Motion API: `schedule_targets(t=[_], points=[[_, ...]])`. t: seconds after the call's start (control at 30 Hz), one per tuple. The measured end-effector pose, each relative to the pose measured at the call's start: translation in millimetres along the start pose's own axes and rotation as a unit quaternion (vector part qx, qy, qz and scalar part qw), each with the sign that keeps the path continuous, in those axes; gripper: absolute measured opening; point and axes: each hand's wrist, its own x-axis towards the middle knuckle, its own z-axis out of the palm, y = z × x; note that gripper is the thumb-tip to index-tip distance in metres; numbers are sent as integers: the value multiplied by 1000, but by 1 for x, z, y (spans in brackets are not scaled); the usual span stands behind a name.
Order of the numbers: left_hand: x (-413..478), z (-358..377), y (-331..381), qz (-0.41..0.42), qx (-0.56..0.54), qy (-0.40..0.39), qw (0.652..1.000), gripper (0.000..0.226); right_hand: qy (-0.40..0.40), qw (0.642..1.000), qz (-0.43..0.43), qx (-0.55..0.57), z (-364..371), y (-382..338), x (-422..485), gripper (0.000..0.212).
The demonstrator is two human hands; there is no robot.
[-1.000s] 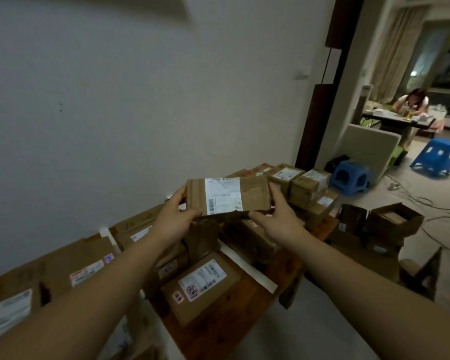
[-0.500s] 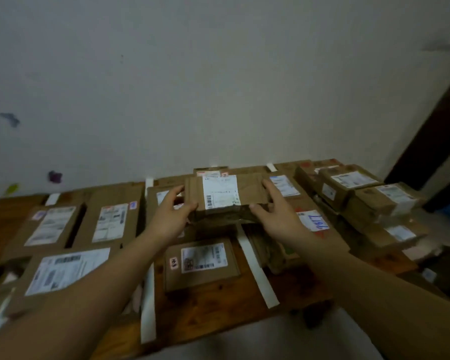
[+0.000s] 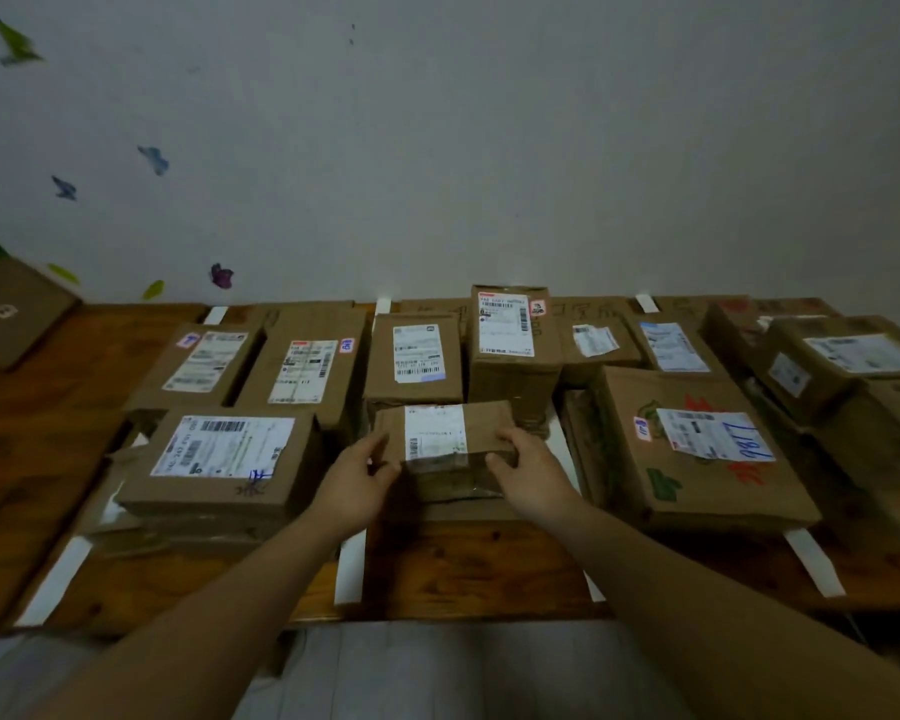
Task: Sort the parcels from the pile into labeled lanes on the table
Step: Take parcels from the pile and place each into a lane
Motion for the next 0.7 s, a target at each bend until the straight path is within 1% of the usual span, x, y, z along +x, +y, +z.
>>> schedule_targets(t=[0.1,0.17,0.23,0.27,0.33,0.47,0.57,0.7], points=[[14,8,-4,-6,24,-71,997,62,-15,999,27,11,6,7,11,57],[20,9,-1,4,37,-103,994,67,-38,998,49,21,6,7,14,65],[22,4,2,13,63,-114,991,73,-54,997,56,7,3,5,14,74],[21,0,6,19,84,-112,990,75,-49,998,47,-9,0,2,13,77],[14,-15,14,32,108,-91,989,74,-29,998,14,-45,-8,-14,9,76],[-10,-74,33,60,141,2,988,71,-28,994,-64,-78,-12,-82,5,65],[-27,-143,25,56,153,48,985,79,-28,986,-130,-97,9,-146,-4,68],[-49,-254,-16,16,202,115,972,75,-26,966,-205,-156,60,-232,-14,68]])
